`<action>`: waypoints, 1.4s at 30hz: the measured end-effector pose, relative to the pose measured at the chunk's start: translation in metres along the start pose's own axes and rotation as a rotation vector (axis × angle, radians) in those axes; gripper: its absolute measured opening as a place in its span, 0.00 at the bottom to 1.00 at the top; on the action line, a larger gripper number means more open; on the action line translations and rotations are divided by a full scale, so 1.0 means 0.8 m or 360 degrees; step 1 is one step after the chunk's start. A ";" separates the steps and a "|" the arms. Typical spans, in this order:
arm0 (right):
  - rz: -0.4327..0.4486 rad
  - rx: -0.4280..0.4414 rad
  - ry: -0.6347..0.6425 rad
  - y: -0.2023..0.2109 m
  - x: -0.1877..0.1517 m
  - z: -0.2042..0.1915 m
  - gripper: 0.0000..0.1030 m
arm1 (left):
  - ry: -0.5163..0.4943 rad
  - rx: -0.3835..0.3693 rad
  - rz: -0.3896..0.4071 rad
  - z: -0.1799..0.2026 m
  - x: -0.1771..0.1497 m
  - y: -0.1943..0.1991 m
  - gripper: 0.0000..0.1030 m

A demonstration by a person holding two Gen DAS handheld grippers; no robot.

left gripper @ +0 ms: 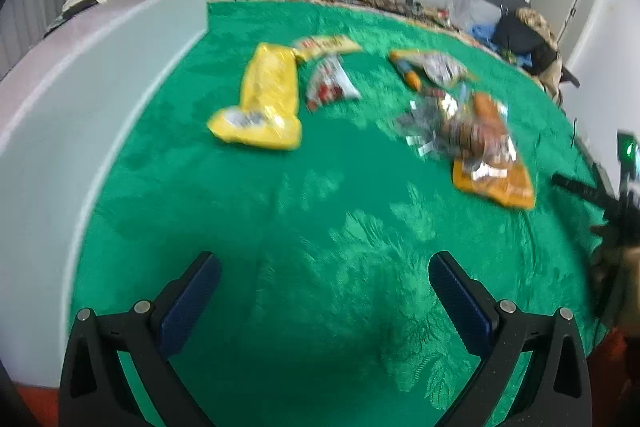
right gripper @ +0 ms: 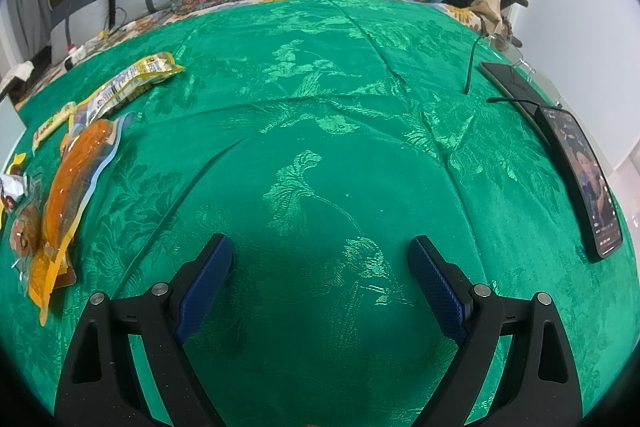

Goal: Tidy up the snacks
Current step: 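Move the left tool down onto the long yellow bag and grasp it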

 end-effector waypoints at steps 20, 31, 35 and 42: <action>0.0000 0.0001 -0.0001 0.000 0.000 0.000 0.90 | -0.0160 0.0103 -0.0336 -0.023 0.108 -0.099 0.37; 0.0000 0.0001 -0.0002 0.000 0.000 0.002 0.90 | -0.0248 0.0094 -0.0326 0.000 0.033 -0.049 0.83; 0.0000 0.0001 -0.0002 0.000 0.000 0.001 0.90 | -0.0270 0.0171 -0.0325 -0.004 0.029 -0.059 0.92; -0.0001 0.0001 -0.0003 0.000 0.000 0.001 0.90 | -0.0220 0.0176 -0.0328 -0.015 0.026 -0.066 1.00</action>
Point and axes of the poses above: each gripper's, at about its wrist camera, not at the fingertips, and y roughly against the way its jaws point, z to its right, x to its top, the point moved 1 cm from there along -y, roughly the way its jaws point, and after that the axes turned 10 degrees about x, right-handed, at the moved point
